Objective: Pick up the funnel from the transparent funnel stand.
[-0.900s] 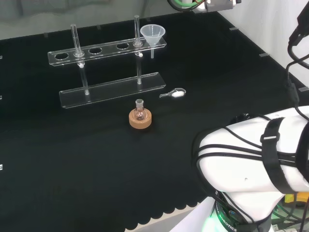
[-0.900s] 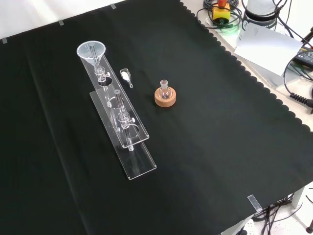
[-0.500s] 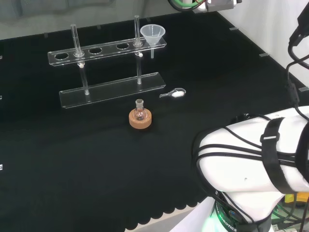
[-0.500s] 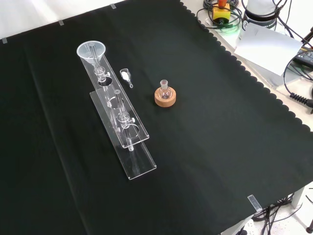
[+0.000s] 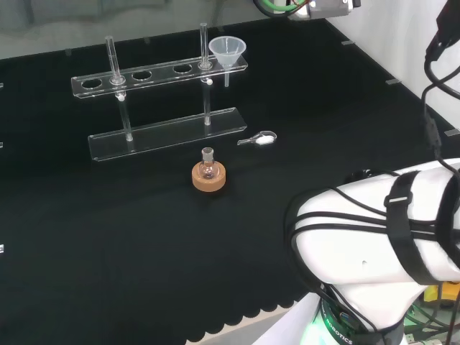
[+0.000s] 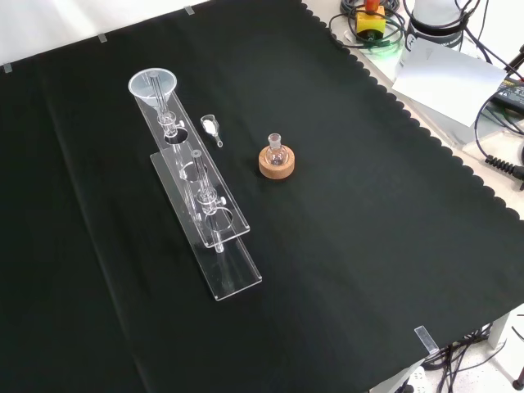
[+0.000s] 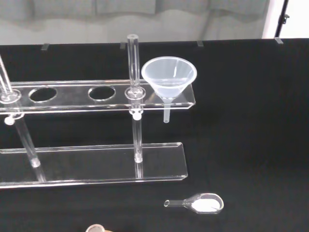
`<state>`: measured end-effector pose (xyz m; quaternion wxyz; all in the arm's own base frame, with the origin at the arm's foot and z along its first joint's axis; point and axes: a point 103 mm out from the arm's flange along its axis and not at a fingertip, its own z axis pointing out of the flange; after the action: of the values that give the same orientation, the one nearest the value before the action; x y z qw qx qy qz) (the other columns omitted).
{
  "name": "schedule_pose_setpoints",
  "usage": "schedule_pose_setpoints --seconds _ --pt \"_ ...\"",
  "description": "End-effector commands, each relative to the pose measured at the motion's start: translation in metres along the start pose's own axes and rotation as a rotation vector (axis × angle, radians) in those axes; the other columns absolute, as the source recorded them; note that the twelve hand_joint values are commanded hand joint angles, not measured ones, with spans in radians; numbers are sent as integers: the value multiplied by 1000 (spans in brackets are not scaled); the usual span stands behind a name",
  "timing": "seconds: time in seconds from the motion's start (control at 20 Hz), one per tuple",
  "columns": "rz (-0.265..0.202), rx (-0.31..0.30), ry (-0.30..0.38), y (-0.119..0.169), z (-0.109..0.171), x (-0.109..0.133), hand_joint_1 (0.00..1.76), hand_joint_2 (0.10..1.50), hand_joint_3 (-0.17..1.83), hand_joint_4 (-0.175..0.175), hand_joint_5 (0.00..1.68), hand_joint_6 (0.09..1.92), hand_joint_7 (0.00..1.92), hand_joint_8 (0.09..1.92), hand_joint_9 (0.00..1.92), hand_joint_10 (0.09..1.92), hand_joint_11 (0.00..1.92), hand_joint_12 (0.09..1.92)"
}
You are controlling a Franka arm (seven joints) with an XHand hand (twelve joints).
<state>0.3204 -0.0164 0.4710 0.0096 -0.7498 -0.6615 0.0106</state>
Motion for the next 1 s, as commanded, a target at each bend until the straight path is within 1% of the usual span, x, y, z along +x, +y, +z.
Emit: schedule_pose_setpoints --seconds 0.05,0.2,0.3,0.4,0.55,0.75,0.85,1.0 --pt "42 21 11 24 19 -18 0 1243 350 16 313 90 94 553 288 633 167 1345" --pt "49 41 23 44 35 -27 0 1244 347 16 316 88 95 553 289 633 166 1345" --pt "48 56 31 63 46 -34 0 1245 346 16 318 87 95 553 289 633 166 1345" --pt "41 61 47 84 57 -41 0 1246 344 16 320 87 96 553 290 633 166 1346" --pt "17 69 60 115 71 -46 0 1247 342 15 323 87 97 553 293 634 166 1347" --pt "-12 76 42 146 82 -48 0 1250 336 14 328 87 108 557 304 637 167 1350" --pt "-26 95 30 162 87 -46 0 1249 332 13 330 87 116 560 309 639 167 1351" --pt "-43 109 17 185 97 -39 19 1245 317 12 333 87 130 564 320 639 169 1354"
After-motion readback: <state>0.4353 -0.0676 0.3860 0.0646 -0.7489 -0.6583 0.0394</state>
